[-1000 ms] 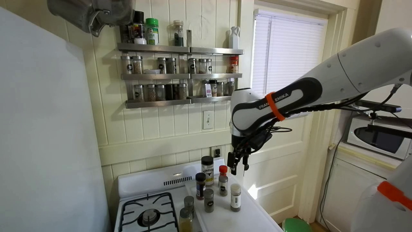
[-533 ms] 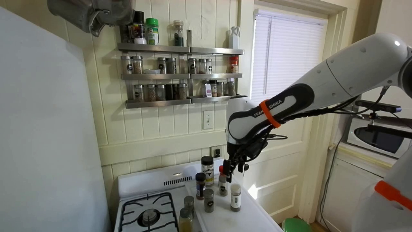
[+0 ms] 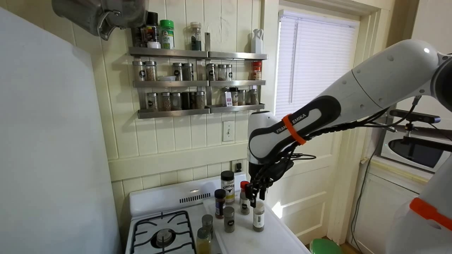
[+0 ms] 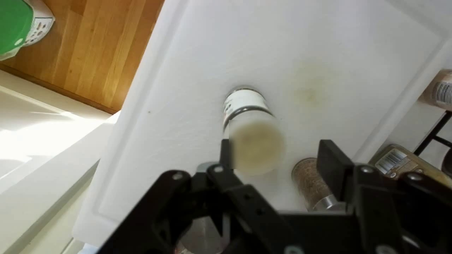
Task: Take the cap off of the spice bottle
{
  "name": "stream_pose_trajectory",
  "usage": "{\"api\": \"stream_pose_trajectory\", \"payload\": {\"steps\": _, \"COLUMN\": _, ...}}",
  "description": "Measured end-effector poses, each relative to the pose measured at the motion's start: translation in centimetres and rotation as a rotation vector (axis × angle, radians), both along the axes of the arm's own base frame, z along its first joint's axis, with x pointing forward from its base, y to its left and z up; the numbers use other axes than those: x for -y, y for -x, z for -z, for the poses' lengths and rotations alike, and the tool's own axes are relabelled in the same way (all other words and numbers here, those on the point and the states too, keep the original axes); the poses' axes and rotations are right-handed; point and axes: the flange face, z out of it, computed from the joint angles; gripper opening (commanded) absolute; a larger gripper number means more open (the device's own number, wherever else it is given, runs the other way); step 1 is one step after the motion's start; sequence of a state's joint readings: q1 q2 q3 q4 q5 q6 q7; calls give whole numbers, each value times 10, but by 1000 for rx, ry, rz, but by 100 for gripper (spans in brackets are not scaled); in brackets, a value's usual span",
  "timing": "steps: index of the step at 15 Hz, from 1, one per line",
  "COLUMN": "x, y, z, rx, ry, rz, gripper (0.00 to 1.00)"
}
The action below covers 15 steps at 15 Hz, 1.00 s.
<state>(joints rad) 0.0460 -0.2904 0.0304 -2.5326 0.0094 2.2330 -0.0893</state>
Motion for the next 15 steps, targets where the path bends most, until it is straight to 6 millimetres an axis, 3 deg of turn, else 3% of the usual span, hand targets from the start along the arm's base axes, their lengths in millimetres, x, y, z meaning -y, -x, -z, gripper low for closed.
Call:
{"api": "stream_pose_trajectory", "payload": {"steps": 8, "x": -8, "y": 5, "z": 5, "rx": -12, "ry": 59, "rz": 70, "gripper": 69}}
{"api": "stream_pose_trajectory", "payload": {"steps": 15, "x": -1, "y": 6, "z": 7, "rx": -9, "ry": 100, "rz": 122, "gripper": 65}}
